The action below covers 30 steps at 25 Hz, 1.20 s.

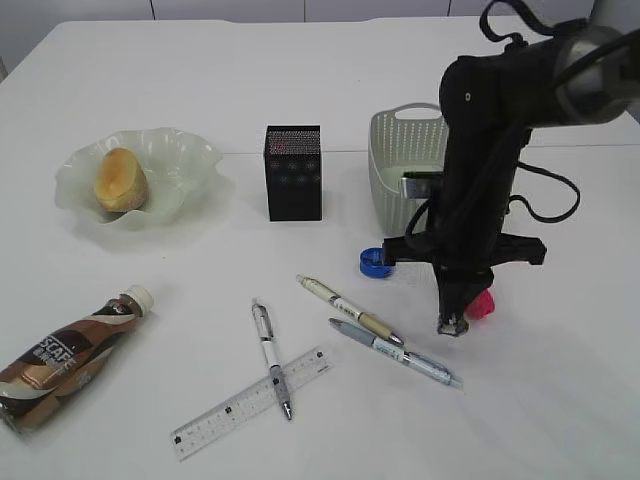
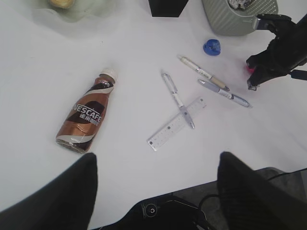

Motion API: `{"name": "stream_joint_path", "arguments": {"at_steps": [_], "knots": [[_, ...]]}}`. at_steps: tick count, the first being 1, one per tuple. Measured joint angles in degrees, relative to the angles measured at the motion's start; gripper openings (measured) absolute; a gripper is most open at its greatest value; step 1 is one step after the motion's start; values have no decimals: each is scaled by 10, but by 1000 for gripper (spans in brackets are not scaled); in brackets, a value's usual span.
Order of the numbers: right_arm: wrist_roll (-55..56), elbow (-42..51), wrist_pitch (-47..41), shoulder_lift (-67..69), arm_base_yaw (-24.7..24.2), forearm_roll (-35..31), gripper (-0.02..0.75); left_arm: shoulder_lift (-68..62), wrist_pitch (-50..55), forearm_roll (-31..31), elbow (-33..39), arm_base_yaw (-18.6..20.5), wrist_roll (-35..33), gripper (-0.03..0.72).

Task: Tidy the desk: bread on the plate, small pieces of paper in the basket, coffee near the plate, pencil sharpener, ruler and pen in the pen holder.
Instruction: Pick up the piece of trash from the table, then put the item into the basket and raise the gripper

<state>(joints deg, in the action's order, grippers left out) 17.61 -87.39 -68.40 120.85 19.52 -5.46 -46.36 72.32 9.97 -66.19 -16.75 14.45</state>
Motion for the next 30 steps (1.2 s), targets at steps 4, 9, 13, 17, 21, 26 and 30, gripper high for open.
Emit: {"name": "stream_joint_path", "arguments": {"at_steps": [4, 9, 13, 17, 21, 26, 30], "knots": [[-14, -17, -6, -25, 0, 0, -15, 0, 0, 0, 0, 0, 0, 570], [-47, -88, -11, -33, 0, 11, -15, 0, 0, -1, 0, 0, 0, 570], [-53, -161, -14, -33, 0, 55, -15, 0, 0, -1, 0, 0, 0, 570], [-54, -221, -16, -33, 0, 105, -15, 0, 0, -1, 0, 0, 0, 570], [-54, -243, -17, -33, -8, 112, -15, 0, 0, -1, 0, 0, 0, 570], [-54, -244, 22, -31, -26, 113, -15, 0, 0, -2, 0, 0, 0, 570], [-54, -245, 52, -10, -35, 120, -15, 0, 0, -2, 0, 0, 0, 570]]}}
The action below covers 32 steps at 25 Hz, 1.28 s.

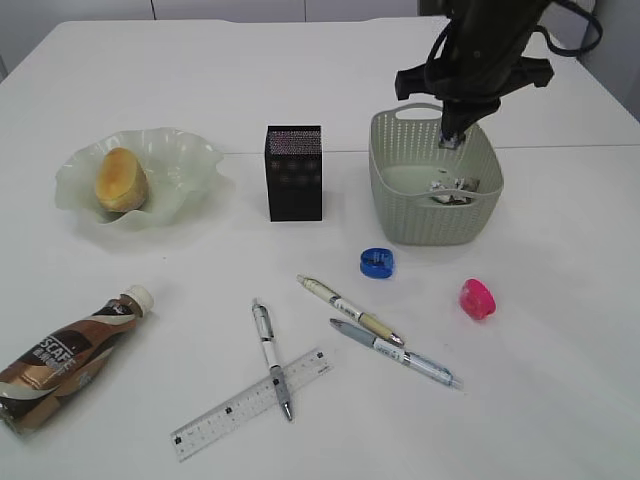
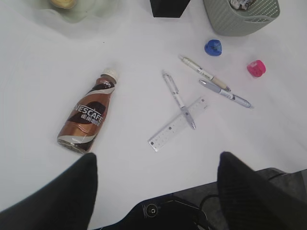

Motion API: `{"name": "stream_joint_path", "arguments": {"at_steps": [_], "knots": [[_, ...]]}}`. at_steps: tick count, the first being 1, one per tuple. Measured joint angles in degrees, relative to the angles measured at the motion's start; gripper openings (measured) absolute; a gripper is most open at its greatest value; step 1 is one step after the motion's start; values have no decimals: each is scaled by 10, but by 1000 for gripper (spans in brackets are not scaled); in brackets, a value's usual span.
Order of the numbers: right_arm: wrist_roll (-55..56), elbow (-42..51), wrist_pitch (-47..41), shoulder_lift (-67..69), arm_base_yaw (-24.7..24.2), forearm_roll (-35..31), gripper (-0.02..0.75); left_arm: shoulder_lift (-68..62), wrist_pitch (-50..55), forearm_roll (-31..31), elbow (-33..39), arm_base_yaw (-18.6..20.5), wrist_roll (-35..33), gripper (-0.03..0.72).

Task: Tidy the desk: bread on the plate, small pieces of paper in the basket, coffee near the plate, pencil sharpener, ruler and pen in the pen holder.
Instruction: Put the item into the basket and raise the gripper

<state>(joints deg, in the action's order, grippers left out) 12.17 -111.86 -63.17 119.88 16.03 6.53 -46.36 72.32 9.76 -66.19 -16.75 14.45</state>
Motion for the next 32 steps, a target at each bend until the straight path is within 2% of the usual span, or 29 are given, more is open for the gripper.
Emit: {"name": "stream_joint_path", "arguments": {"at_steps": [5, 11, 14, 17, 20, 22, 27, 32], "knots": [[0, -2, 60, 40, -1, 16, -15, 0, 0, 0, 0, 0, 0, 570], [0, -40, 82, 80, -1, 33, 1, 0, 0, -1, 0, 0, 0, 570], [0, -46, 105, 81, -1, 37, 118, 0, 0, -2, 0, 0, 1, 570], [2, -46, 126, 81, -1, 37, 315, 0, 0, -2, 0, 0, 1, 570], [3, -46, 140, 81, -1, 39, 442, 0, 0, -2, 0, 0, 1, 570], [3, -46, 140, 81, -1, 47, 477, 0, 0, -2, 0, 0, 2, 570], [3, -46, 127, 81, -1, 64, 494, 0, 0, -4, 0, 0, 2, 570], [3, -66, 45, 81, -2, 63, 494, 0, 0, -11, 0, 0, 2, 570]]}}
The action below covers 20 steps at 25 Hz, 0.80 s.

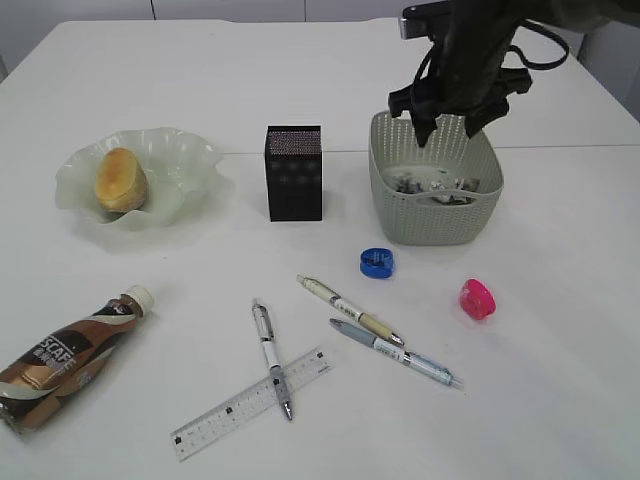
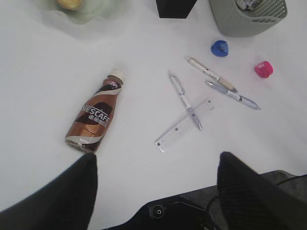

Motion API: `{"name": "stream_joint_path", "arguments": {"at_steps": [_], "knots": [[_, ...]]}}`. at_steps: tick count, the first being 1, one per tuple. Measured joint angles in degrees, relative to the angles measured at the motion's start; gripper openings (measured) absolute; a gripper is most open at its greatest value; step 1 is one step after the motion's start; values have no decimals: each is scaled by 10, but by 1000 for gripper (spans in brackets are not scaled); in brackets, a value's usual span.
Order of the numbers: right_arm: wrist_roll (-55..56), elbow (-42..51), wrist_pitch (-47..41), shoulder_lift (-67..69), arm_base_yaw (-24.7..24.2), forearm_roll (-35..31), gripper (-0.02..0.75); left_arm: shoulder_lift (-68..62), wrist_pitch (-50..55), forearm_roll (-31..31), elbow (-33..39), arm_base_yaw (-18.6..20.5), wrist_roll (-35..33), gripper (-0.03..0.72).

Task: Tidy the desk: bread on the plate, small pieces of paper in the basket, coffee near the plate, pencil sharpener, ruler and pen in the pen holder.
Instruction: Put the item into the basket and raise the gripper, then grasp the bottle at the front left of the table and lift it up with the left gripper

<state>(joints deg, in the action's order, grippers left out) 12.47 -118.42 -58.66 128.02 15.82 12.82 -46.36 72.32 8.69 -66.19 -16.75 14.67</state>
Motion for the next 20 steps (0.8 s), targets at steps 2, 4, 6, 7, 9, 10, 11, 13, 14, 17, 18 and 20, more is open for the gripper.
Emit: {"name": "stream_joint_path", "arguments": {"at_steps": [2, 4, 6, 7, 9, 10, 11, 13, 14, 17, 18, 20], "knots": [[0, -21, -59, 0, 0, -6, 494, -3, 0, -6, 0, 0, 0, 570], [0, -43, -101, 0, 0, -18, 494, -12, 0, -8, 0, 0, -3, 570], [-1, -61, -115, 0, 0, -32, 494, -27, 0, -9, 0, 0, -12, 570], [-2, -67, -116, 0, 0, -39, 493, -35, 0, -9, 0, 0, -17, 570], [-3, -70, -118, -1, 0, -55, 493, -52, 0, -7, 0, 0, -32, 570], [-4, -70, -121, -3, 0, -68, 493, -63, 0, -7, 0, 0, -38, 570], [-5, -70, -122, -5, 0, -81, 492, -72, 0, -6, 0, 0, -43, 570], [-13, -70, -124, -12, 0, -116, 492, -98, -1, -10, 0, 0, -51, 570], [-21, -70, -125, -16, 0, -132, 492, -113, -1, -17, 0, 0, -54, 571], [-29, -64, -125, -37, 0, -156, 492, -162, -1, -44, 0, 0, -64, 577], [-32, -58, -125, -45, 0, -158, 492, -182, -2, -52, 0, 0, -66, 579], [-37, -42, -125, -67, 0, -160, 493, -221, -4, -73, 0, 0, -76, 582]]}}
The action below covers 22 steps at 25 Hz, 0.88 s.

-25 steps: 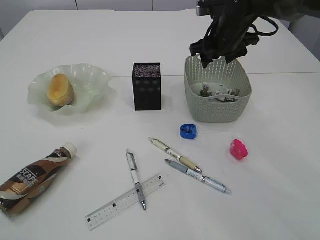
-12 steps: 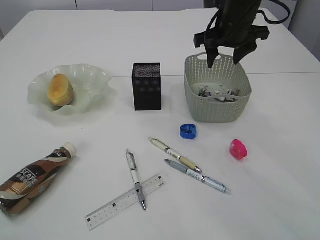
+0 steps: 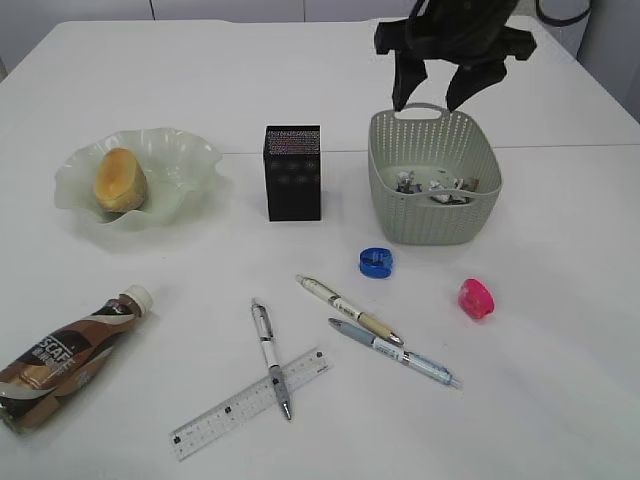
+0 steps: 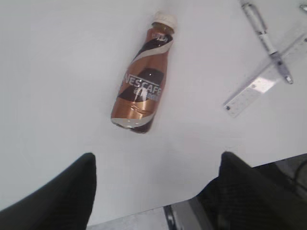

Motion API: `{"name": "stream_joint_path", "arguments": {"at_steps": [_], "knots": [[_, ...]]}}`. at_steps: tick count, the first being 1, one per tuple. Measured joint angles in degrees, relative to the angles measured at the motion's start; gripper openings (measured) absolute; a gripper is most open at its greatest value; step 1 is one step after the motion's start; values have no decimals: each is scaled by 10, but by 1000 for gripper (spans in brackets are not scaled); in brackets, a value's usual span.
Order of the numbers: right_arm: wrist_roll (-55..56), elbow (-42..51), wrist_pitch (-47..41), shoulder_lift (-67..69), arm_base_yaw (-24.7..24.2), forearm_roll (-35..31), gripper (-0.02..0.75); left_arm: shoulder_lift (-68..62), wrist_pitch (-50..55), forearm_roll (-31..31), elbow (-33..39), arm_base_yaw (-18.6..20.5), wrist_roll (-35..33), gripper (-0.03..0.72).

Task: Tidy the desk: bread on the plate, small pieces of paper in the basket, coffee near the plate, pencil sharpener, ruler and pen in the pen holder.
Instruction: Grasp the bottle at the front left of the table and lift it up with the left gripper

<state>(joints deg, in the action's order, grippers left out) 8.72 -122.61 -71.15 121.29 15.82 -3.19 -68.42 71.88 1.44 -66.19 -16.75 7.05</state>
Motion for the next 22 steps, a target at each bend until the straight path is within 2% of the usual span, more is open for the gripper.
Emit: {"name": "stream_joint_path", "arguments": {"at_steps": [8, 14, 22], "knots": [[-3, 83, -1, -94, 0, -1, 492, -155, -16, -51, -1, 0, -89, 584], [-4, 113, -3, -131, 0, -1, 492, -235, -77, -52, -27, 0, -134, 584], [-4, 114, -3, -132, 0, -7, 492, -351, -91, -43, -68, -1, -156, 584]]}}
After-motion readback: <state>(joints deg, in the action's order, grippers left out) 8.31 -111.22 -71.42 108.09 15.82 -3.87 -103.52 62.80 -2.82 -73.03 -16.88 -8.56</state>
